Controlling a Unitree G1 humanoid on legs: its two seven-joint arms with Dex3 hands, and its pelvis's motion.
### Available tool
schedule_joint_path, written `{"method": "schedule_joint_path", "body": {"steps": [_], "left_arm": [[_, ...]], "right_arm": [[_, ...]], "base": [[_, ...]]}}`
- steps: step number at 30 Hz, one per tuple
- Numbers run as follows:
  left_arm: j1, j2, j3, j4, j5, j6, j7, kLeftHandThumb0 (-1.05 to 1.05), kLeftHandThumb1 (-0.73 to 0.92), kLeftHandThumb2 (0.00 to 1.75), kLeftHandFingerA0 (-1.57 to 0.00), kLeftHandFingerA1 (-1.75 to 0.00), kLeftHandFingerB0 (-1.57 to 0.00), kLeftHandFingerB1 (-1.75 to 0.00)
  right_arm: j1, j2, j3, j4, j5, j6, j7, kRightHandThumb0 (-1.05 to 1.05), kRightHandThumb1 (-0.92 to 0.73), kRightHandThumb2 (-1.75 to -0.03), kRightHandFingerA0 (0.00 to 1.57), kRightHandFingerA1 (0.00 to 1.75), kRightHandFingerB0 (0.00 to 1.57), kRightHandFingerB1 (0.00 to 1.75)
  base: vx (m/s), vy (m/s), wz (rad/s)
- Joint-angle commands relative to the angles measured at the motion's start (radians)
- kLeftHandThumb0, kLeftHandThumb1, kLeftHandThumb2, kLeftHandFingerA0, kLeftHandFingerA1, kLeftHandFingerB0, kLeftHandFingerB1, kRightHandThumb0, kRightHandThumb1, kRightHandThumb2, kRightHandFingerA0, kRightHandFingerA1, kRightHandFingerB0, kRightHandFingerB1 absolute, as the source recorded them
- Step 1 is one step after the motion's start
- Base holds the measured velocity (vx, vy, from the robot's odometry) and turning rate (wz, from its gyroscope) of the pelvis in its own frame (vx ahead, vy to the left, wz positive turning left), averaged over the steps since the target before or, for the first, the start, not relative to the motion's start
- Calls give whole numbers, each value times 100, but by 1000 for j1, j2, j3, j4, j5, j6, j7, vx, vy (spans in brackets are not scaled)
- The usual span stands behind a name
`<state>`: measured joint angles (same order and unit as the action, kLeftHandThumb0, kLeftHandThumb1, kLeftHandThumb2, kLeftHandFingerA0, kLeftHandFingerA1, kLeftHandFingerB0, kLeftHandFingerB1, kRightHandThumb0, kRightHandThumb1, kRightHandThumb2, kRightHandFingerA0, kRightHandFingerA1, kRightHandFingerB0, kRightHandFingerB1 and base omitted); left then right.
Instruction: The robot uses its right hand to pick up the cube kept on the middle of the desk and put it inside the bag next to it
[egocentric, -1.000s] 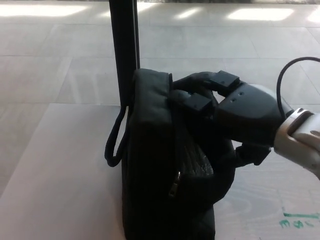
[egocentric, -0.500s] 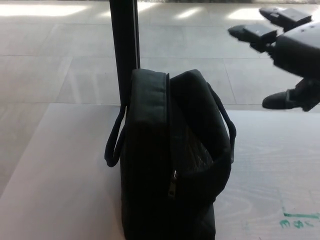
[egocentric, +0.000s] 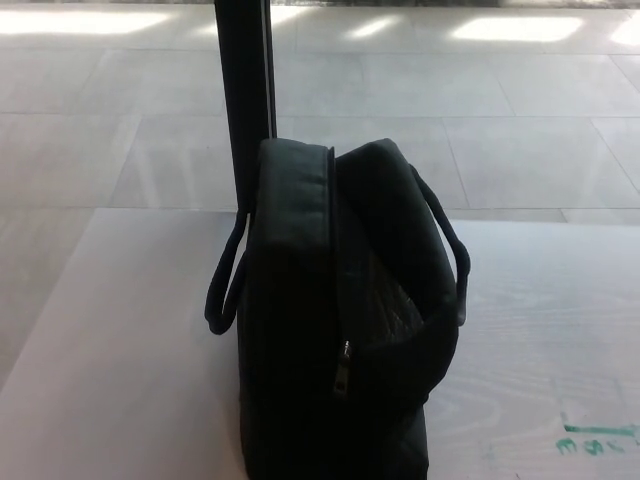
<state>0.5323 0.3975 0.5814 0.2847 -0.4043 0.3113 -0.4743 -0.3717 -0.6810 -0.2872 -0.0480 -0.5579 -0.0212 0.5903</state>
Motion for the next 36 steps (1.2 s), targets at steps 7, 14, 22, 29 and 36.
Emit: {"method": "schedule_joint_path", "body": {"steps": [7,14,22,29,36], "left_arm": [[-17,15,-11,26,24,-20,10,-47,73,62,-43,-45,-37,-41],[-21,4,-18,35,23,-33,5,-49,72,61,-42,-45,-36,-41],[-14,16,-18,16,28,-8,16,-48,74,61,-41,-45,-35,-40],[-16,21,-21,27,24,3,12,-50,72,61,-41,-46,-36,-41],[-33,19,-32,57,23,11,7,-49,71,61,-41,-46,-36,-41]], "right_arm": [[532,175,-373,309,154,-85,-363,-65,-51,-89,1,42,6,34],[590,249,-419,458,197,-137,-483,-36,-52,-105,1,53,0,51],[579,276,-441,640,236,-106,-547,-59,-74,-62,12,55,17,42],[557,280,-339,840,209,-135,-544,-58,-75,-63,14,49,20,39],[586,309,-241,844,312,-174,-372,-60,-73,-62,15,43,21,36]], "base": [[0,0,0],[0,0,0],[0,0,0],[0,0,0],[0,0,0]]}}
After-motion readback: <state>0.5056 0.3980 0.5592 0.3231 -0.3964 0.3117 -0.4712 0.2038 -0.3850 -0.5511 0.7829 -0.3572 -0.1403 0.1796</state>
